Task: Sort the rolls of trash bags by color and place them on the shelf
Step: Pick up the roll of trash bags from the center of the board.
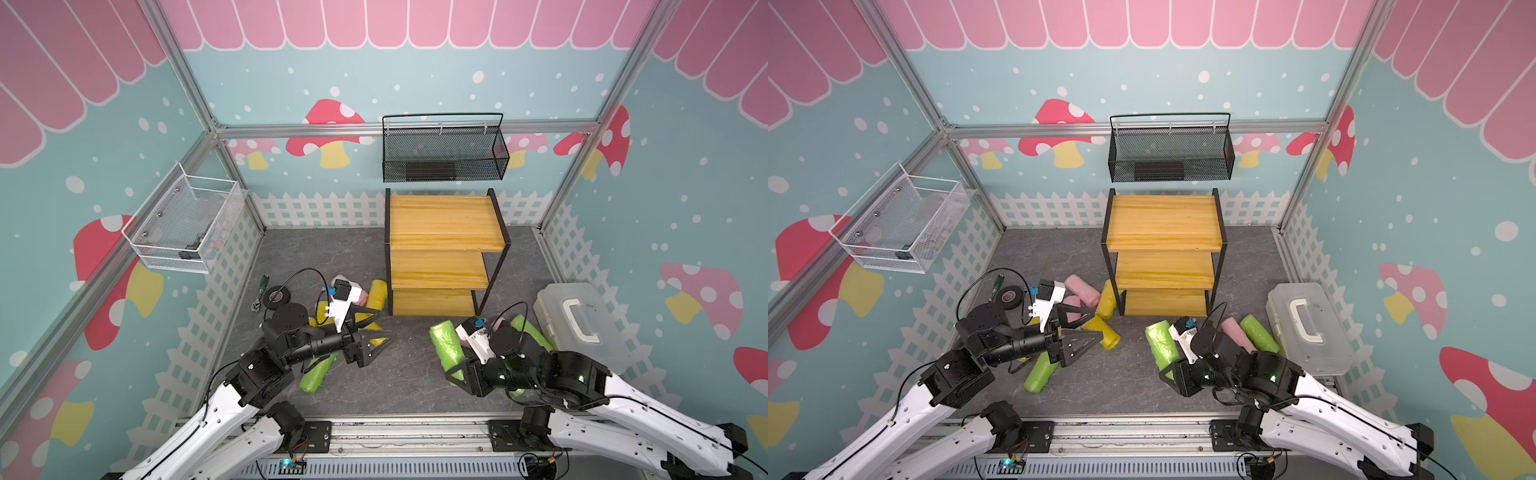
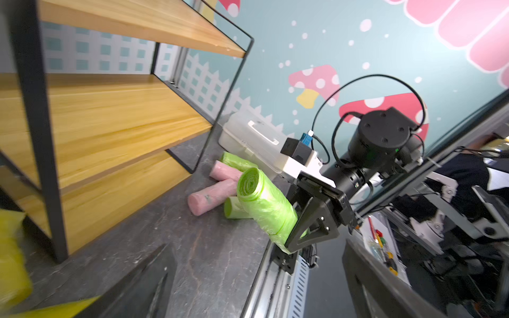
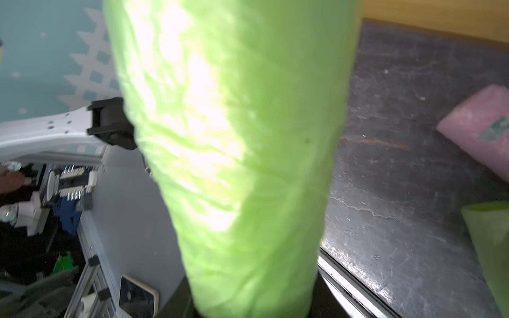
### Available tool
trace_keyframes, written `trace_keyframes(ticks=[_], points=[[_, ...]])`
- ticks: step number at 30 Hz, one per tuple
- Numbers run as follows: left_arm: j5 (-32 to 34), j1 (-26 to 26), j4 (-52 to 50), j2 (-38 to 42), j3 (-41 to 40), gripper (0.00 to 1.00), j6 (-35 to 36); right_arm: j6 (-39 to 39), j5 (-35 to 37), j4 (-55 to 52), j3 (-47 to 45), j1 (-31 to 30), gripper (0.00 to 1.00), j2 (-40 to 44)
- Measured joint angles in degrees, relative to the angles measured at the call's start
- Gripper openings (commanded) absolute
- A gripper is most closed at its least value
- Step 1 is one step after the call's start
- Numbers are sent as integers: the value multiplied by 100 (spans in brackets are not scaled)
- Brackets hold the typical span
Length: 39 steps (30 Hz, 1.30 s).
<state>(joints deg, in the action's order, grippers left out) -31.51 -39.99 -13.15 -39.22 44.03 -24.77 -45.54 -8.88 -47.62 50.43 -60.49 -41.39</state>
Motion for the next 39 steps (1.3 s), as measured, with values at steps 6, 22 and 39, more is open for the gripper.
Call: trace_keyframes(ticks=[6, 22, 39], points=[[-275, -186, 448, -131, 22, 99, -439, 874, -787, 4, 1528, 0, 0, -761], [-372, -197, 1862, 105, -258, 99, -1436, 986, -1989, 811, 1950, 0, 0, -1598], [-511, -271, 1908, -258, -181, 70, -1558, 778, -2227, 1119, 1908, 0, 0, -2031]])
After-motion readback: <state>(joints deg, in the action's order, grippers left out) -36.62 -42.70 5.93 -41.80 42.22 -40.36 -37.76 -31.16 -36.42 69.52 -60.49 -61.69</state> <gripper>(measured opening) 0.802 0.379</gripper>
